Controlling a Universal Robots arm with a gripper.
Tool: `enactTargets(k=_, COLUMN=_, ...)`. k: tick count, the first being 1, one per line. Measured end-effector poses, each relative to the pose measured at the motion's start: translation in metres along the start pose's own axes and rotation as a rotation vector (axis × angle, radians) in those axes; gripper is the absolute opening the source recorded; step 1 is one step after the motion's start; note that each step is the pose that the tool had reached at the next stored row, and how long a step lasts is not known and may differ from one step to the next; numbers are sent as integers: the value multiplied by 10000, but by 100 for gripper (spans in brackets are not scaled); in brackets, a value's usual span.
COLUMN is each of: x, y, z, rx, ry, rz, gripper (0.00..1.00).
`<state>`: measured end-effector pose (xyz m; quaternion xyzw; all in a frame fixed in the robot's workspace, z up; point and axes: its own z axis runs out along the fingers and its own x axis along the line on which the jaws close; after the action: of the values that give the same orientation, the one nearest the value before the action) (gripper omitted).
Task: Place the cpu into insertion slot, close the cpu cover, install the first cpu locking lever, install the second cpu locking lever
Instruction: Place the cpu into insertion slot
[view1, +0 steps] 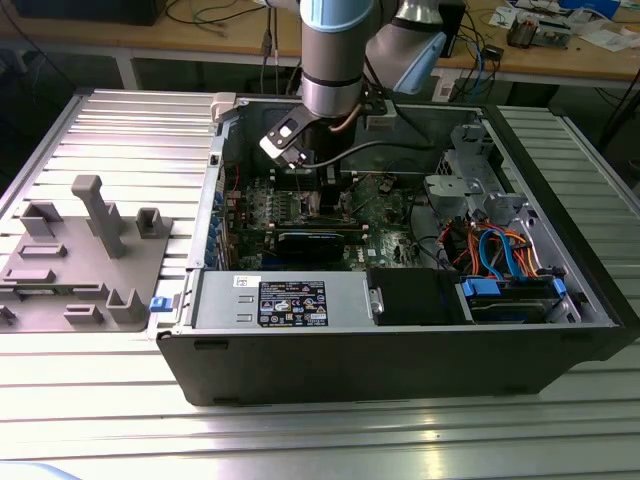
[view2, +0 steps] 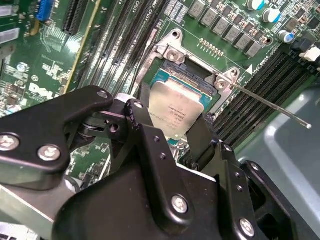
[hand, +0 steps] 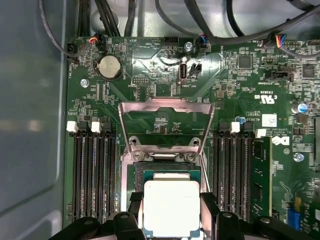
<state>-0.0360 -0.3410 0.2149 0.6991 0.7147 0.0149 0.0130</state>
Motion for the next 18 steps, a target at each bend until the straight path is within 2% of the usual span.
enactTargets(k=3, x=0, y=-3, z=28, rx=1, ry=2, rz=1, gripper=54)
enactTargets(k=18, x=1, y=-3, z=35, rx=0, ry=1, rz=15, gripper=54)
